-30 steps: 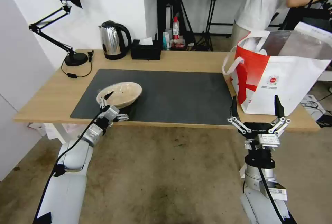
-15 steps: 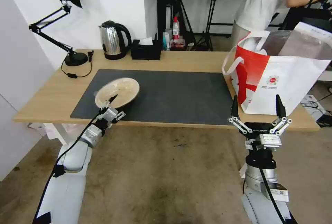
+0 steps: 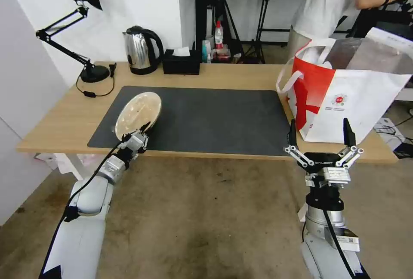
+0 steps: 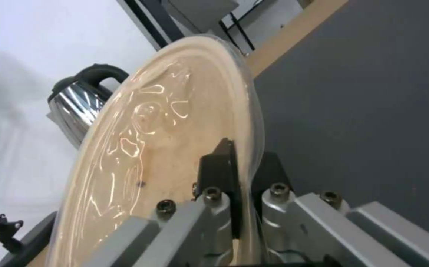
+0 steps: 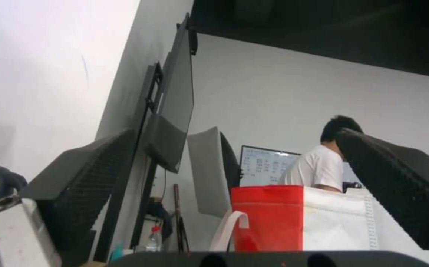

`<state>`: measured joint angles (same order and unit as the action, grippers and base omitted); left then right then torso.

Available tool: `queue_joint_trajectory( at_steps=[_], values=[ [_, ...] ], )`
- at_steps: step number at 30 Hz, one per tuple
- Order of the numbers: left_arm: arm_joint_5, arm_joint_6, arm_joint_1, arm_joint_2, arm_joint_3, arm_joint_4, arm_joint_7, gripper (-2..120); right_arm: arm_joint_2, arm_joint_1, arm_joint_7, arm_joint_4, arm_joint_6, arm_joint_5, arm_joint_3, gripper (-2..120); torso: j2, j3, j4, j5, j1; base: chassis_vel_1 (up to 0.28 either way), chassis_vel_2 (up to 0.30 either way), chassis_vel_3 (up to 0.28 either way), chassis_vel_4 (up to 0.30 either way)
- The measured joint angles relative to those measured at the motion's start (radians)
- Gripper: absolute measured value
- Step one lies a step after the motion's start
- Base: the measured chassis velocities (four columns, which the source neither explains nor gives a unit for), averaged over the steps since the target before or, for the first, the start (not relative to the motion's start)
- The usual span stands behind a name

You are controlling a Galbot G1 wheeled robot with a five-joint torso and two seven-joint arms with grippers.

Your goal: Pick up the trash from the table and place it into the takeout bag.

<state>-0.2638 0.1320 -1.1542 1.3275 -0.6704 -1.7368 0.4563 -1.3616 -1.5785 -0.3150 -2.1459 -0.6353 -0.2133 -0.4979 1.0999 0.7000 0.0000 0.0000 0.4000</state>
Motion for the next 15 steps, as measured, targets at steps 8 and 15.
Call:
queue_joint_trajectory(
  at_steps=[8, 15],
  values=[
    [0.018, -0.003, -0.007, -0.002, 0.002, -0.019, -0.014, 0, 0.006, -0.001, -0.001, -0.006, 0.0, 0.002, -0.003, 100, 0.0, 0.0, 0.0, -0.0001, 0.0, 0.0, 0.0, 0.0, 0.0],
    [0.042, -0.005, -0.006, -0.011, 0.003, -0.05, -0.019, 0, 0.009, -0.004, -0.001, -0.014, 0.0, 0.003, -0.003, 100, 0.0, 0.0, 0.0, 0.0, 0.0, 0.0, 0.0, 0.0, 0.0]
  ],
)
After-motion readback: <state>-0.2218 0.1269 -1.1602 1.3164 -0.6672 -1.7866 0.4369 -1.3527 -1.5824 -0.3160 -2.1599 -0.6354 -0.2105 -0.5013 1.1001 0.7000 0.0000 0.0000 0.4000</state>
